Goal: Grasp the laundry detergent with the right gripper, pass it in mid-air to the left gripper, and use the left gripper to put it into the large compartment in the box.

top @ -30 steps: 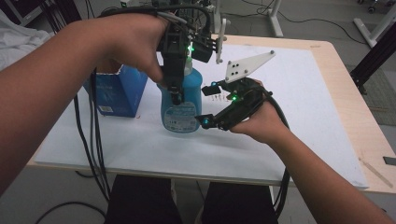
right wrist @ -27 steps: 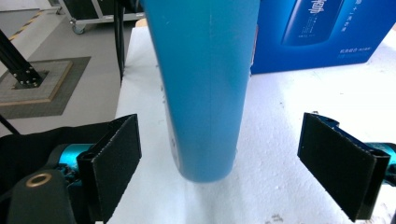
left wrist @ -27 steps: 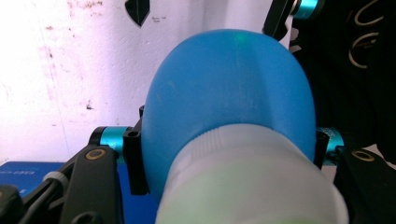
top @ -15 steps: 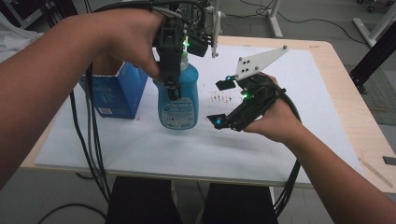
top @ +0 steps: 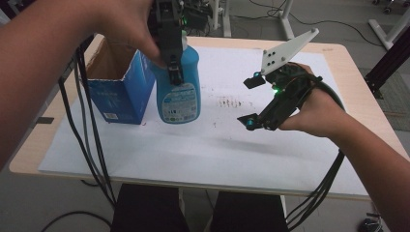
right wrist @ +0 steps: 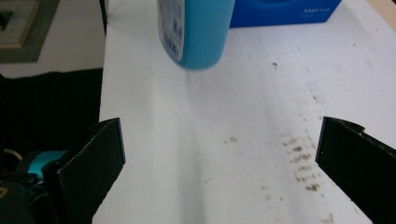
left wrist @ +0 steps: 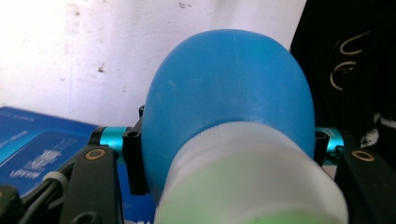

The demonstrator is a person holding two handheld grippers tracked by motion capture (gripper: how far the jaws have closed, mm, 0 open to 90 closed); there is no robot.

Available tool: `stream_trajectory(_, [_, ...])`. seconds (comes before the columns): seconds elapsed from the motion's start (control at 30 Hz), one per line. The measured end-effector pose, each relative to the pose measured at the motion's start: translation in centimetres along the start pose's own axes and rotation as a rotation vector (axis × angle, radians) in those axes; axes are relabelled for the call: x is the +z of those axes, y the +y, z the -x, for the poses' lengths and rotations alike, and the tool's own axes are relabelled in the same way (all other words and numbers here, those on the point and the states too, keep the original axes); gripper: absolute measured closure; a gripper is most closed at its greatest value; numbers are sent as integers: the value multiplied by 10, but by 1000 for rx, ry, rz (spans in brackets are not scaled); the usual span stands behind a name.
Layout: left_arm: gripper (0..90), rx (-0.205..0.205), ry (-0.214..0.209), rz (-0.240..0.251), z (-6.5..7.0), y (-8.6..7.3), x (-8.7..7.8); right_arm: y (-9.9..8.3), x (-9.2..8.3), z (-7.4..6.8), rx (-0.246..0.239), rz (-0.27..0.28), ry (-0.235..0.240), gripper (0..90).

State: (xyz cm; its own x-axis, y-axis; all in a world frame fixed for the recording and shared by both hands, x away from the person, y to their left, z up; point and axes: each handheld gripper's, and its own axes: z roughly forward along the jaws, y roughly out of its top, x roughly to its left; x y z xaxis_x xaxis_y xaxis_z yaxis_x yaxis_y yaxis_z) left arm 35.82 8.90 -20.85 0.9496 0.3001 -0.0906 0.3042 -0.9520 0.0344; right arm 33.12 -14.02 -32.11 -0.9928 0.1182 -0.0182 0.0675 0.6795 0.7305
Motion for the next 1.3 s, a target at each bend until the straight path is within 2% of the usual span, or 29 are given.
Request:
stream_trajectory(0.07, [381,-39,0,3,-3,-3,-7,2,-5,1,-1,-32,5,7])
stream_trajectory(0.27, [381,-198,-16,37,-14,-14,-31,5,-12,4,-15,-93,9,7])
stream_trajectory(0.33, [381,-257,-15,49,-18,-18,-38,6,-14,4,-20,-107,5,7])
stream_trajectory(0.4, [381,-332,-3,55,-22,-23,-47,6,-16,4,-19,-121,8,8])
stream_trajectory(0.43, [381,-332,-3,55,-22,-23,-47,6,-16,4,-19,-121,8,8])
stream_trajectory(0.5, [381,-432,8,56,-28,-30,-55,6,-17,5,-25,-127,6,8])
stream_trajectory(0.53, [381,-456,12,58,-30,-32,-57,6,-18,5,-26,-130,6,8])
stream_trajectory(0.63, [381,-565,37,54,-39,-43,-68,6,-18,6,-26,-135,8,8])
stream_trajectory(0.73, [381,-639,61,48,-46,-53,-78,5,-17,5,-26,-145,8,8])
stream_trajectory(0.77, [381,-689,68,60,-49,-58,-82,5,-17,6,-28,-145,11,8])
stream_trajectory(0.8, [381,-714,75,68,-51,-61,-85,5,-17,6,-26,-147,11,8])
stream_trajectory(0.87, [381,-787,81,79,-56,-70,-91,4,-17,7,-25,-143,11,8])
stream_trajectory(0.97, [381,-872,89,66,-64,-83,-96,4,-16,8,-29,-144,14,8])
stream_trajectory(1.13, [381,-951,109,52,-77,-102,-97,4,-14,9,-26,-153,25,8])
stream_trajectory(1.3, [381,-986,113,32,-87,-116,-92,3,-12,10,-21,-165,24,8])
